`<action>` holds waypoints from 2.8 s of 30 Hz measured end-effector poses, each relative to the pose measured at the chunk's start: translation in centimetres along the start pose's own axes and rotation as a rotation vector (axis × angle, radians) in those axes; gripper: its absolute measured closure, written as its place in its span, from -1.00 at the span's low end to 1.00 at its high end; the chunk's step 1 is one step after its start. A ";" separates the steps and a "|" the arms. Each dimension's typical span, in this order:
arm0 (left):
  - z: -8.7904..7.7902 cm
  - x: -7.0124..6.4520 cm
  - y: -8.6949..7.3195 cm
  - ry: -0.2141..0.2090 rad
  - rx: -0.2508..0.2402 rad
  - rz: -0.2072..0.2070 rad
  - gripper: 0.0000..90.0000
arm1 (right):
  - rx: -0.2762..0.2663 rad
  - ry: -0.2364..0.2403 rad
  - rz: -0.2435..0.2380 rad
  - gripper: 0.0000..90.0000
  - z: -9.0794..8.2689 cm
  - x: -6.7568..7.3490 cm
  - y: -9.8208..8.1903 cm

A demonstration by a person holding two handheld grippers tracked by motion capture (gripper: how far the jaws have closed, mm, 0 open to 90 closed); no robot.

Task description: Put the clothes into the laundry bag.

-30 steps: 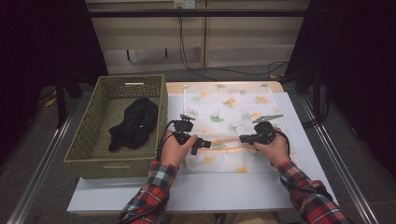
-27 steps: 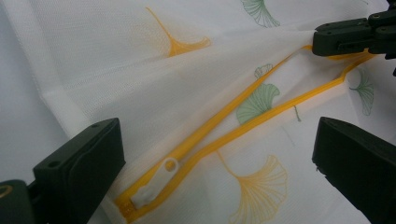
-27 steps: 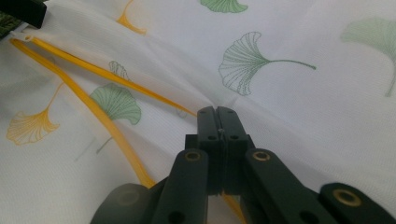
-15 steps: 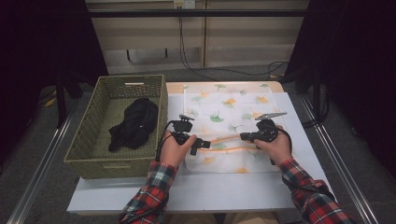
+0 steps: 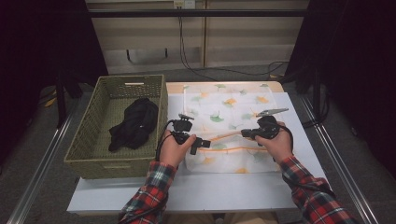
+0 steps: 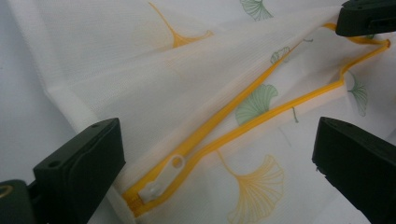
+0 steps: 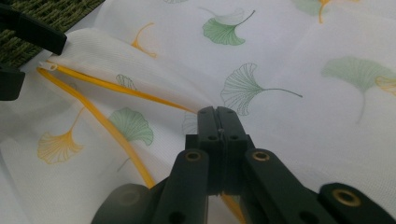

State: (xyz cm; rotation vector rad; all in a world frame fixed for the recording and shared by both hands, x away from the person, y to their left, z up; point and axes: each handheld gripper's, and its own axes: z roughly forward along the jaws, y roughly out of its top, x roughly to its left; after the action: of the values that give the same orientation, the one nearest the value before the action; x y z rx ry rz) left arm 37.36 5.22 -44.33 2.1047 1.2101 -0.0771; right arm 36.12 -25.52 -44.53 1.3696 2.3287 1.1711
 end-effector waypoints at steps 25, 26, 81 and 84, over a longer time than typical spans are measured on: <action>-0.4 -0.7 0.5 -0.067 0.031 0.003 -0.90 | -0.037 0.004 0.007 1.00 -1.6 0.0 2.3; -0.4 -0.8 0.5 -0.063 0.022 0.005 -0.91 | -0.041 0.003 0.006 1.00 -1.7 0.0 2.4; -1.6 -0.6 0.8 -0.006 0.026 0.076 -0.95 | -0.115 -0.028 -0.010 1.00 -3.8 -0.1 6.4; -1.6 -0.6 0.8 -0.005 0.041 0.093 -0.95 | -0.121 -0.027 -0.011 1.00 -3.8 -0.1 6.5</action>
State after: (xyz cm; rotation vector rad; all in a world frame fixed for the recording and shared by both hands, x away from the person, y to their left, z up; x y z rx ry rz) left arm 37.24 5.51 -42.44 2.1921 1.1145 -0.0654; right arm 38.42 -25.89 -37.37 1.3214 2.2054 1.2595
